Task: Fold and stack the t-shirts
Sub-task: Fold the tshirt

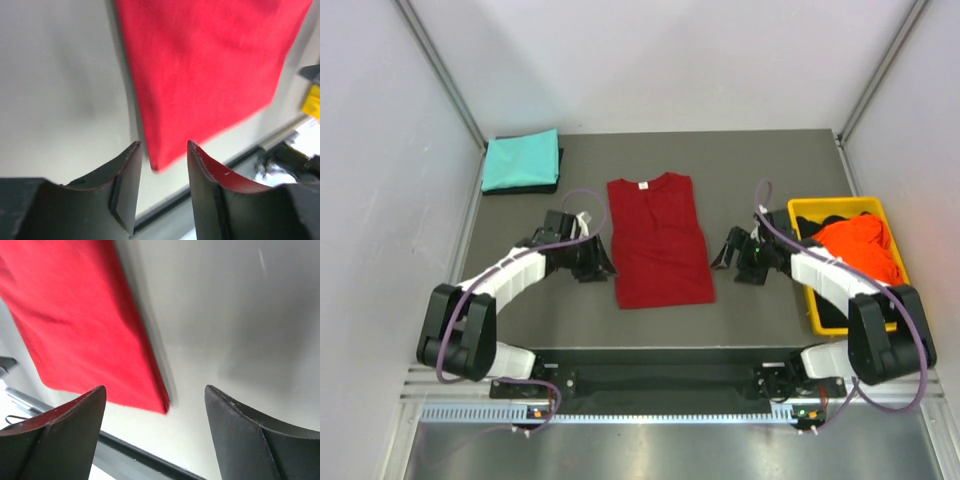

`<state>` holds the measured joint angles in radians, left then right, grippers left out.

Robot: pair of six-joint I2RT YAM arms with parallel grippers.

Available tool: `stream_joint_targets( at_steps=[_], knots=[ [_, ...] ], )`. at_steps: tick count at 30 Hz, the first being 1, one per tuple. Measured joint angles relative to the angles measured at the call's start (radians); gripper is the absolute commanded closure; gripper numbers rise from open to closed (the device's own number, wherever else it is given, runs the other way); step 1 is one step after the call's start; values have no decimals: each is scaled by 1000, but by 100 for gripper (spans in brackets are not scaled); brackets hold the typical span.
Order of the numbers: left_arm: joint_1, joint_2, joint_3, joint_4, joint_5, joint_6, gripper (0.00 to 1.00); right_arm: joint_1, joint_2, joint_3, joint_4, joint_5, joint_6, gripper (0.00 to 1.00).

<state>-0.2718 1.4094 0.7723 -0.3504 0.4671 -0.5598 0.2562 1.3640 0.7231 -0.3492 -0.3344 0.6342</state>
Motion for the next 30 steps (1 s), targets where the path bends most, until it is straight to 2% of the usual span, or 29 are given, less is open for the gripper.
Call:
stream_joint_targets(
  at_steps=[2, 5, 7, 11, 15, 22, 27, 30],
  knots=[
    [-9, -48, -92, 36, 21, -67, 48, 3, -55, -88, 21, -4, 51, 22],
    [-44, -61, -130, 52, -2, -119, 48, 12, -128, -193, 63, 6, 134, 25],
    [-106, -75, -143, 53, -50, -146, 48, 27, -195, -254, 83, 26, 197, 25],
    [-215, -152, -210, 96, -111, -219, 50, 85, -298, -326, 130, 66, 295, 27],
    [-241, -197, -275, 108, -179, -285, 53, 152, -336, -375, 198, 111, 384, 30],
    [-257, -198, -289, 124, -251, -346, 60, 195, -341, -457, 339, 149, 506, 37],
    [-261, -192, -324, 164, -258, -376, 71, 208, -321, -502, 449, 159, 568, 44],
    [-264, -173, -317, 164, -261, -373, 79, 213, -316, -519, 477, 172, 587, 53]
  ],
)
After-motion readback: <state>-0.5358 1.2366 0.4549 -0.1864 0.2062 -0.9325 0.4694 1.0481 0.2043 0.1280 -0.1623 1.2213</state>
